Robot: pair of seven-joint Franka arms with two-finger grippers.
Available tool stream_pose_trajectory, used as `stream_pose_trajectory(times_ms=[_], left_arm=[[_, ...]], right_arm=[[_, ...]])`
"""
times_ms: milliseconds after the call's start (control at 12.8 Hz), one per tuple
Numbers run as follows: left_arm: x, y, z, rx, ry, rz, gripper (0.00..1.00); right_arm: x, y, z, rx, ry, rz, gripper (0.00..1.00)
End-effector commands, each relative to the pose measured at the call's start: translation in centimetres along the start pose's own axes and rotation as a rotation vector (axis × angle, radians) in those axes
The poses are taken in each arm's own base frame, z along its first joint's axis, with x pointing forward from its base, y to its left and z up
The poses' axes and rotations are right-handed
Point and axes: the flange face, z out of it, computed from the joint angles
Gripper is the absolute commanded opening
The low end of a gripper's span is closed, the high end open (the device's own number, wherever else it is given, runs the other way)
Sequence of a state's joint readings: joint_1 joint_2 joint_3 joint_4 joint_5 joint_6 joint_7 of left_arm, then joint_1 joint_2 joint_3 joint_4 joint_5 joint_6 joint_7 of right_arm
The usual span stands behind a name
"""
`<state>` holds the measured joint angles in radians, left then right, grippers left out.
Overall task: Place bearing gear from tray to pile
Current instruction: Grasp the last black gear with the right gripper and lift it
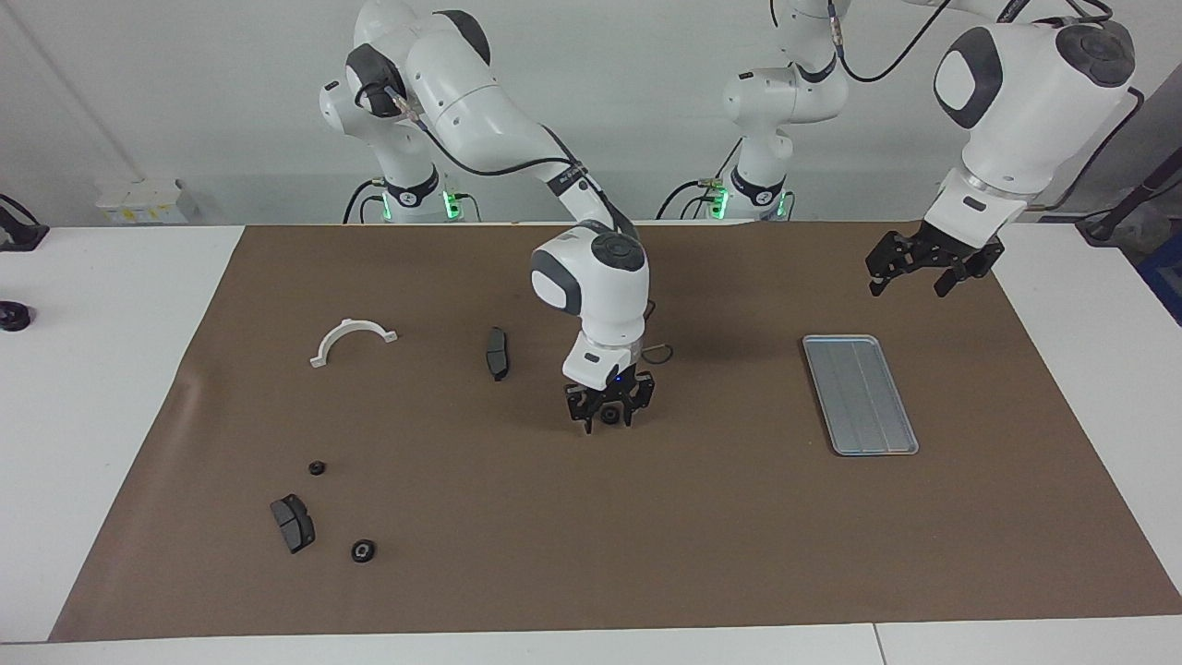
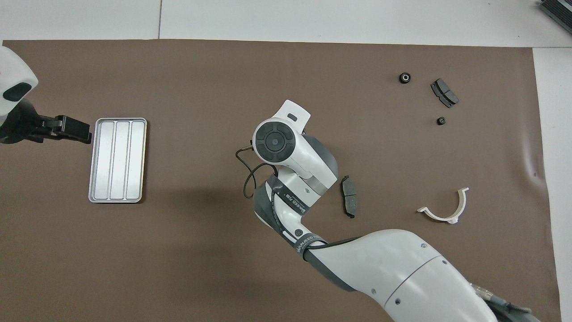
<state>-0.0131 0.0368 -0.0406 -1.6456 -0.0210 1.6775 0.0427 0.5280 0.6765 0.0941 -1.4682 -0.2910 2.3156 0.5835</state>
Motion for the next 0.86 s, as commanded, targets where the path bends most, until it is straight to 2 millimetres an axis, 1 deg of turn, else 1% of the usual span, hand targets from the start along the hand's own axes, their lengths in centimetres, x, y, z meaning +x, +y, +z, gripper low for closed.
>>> stream_pose_trajectory(times_ms=[0,157,235,392,470,705,784], left_arm=[[-2.5,0.6,-0.9,-0.002,-0.044,0.013,1.00],[-2.7,0.4,-0.7,-0.001,-0.035,0.009,1.00],[-2.7,0.6,-0.8,-0.001,-0.032,0.014,1.00],[-2.7,1.1,-0.7,0.001,-0.034,0.020,1.00],[-2.8,1.0,-0.7,0.001,-0.038,0.019,1.00],[-2.8,-0.9,-0.7,0.000,-0.034,-0.015,1.00],[-2.8,-1.2,-0.7,0.000,-0.034,-0.021,1.00]], right_arm=[[-0.4,0.3,-0.5,0.005,-0.002,0.027,0.69],[-0.7,0.4,-0.3,-0.001,-0.017,0.028,0.68],[-0.7,0.4,-0.3,0.000,-0.019,0.030,0.66],[-0.7,0.4,-0.3,0.005,-0.019,0.038,0.65],[-0.6,0.3,-0.4,0.011,-0.012,0.050,0.65],[-0.6,0.2,-0.4,0.017,-0.008,0.083,0.63],[-0.6,0.3,-0.3,0.018,-0.013,0.088,0.62]])
